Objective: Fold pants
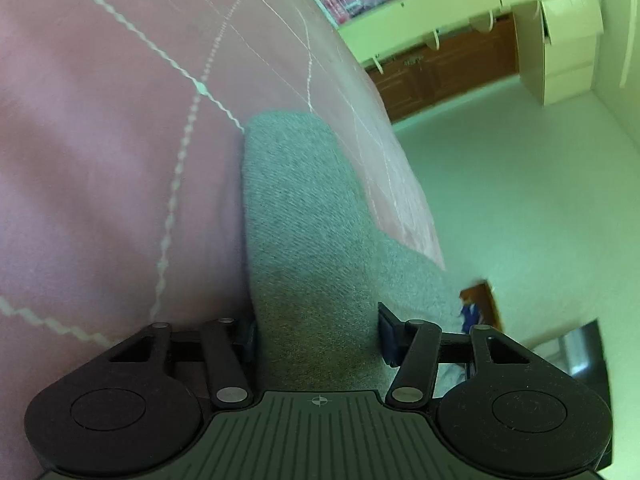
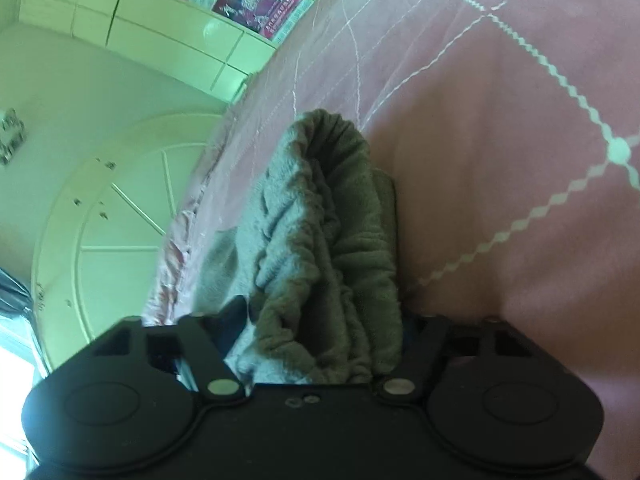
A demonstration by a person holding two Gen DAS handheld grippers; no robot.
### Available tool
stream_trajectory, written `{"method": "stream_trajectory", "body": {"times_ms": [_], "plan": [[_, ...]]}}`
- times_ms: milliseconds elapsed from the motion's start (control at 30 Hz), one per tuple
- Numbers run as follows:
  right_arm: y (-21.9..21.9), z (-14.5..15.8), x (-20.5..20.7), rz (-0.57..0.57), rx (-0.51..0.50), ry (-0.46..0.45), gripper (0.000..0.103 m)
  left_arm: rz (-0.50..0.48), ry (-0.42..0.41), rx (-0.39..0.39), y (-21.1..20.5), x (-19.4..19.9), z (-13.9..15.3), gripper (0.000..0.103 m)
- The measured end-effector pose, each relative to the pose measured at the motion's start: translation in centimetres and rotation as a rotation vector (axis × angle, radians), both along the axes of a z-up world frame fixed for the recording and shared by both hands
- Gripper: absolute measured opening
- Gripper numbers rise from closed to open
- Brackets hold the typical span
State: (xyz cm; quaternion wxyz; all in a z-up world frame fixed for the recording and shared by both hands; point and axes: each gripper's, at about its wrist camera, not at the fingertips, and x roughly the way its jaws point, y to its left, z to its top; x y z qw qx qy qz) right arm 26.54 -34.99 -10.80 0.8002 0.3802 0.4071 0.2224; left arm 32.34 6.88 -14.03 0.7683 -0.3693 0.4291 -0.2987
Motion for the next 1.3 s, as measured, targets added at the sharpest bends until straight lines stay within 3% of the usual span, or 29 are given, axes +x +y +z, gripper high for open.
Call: {"method": "stream_trajectory", "body": {"times_ms": [67,100,200,367,500,600,633,667,700,733,800,867,967,1067,1167,1300], "plan": [[0.2,0.1,0.3,-0.003,0.019,0.000,0.041,-0.029,-0.003,0.014,-1.6,0.6,0.4,0.055],[0.3,0.5,0.4,0.007,0.015,-0.014,0.039,-0.028,0.001,0.002,-1.9,0.8,0.3,0.041],[0.1,2.5,1.0,0.038,0.037,-0.082,0.036,0.002,-0.021,-0.106,-1.0,1.3,0.5,0.027],[0.7,6.3,6.2,0.082,0.040,-0.186,0.035,0.003,-0.154,-0.137,-0.5,5.6,4.4,0.027],[1.3,8.0,14.3,0.086,0.059,-0.212,0.035,0.042,-0.219,-0.117,0.8,12.6,7.1,0.027],[2.0,7.5,20.7,0.061,0.057,-0.192,0.036,0.088,-0.213,-0.066,1.0,18.1,7.0,0.028],[2.3,6.8,22.1,0.042,0.033,-0.181,0.037,0.117,-0.199,-0.027,1.3,19.7,6.4,0.030],[2.7,5.7,23.4,0.018,0.004,-0.162,0.045,0.177,-0.159,-0.001,1.5,21.0,5.0,0.052],[3.2,4.2,24.4,-0.006,-0.060,-0.134,0.072,0.233,-0.111,0.049,1.5,21.9,3.5,0.103],[3.7,2.4,25.0,-0.050,-0.149,-0.075,0.090,0.309,-0.069,0.161,1.3,22.5,1.7,0.097],[4.6,0.8,23.7,-0.047,-0.178,-0.201,0.097,0.301,-0.235,0.191,0.1,21.6,0.1,0.100],[5.1,0.2,22.4,-0.042,-0.193,-0.285,0.097,0.280,-0.322,0.277,-1.4,21.2,-0.3,0.100],[2.7,0.1,20.9,-0.143,-0.074,-0.279,0.092,0.308,-0.291,0.221,-0.4,22.1,-0.1,0.101],[-1.0,0.8,17.8,-0.312,0.013,-0.297,0.096,0.390,-0.338,0.341,0.3,19.4,1.2,0.101],[-3.0,2.5,13.0,-0.389,-0.078,-0.316,0.097,0.427,-0.395,0.474,1.0,15.2,2.6,0.103],[-2.8,4.2,7.0,-0.336,-0.216,-0.328,0.097,0.480,-0.428,0.672,2.1,8.0,5.2,0.103]]}}
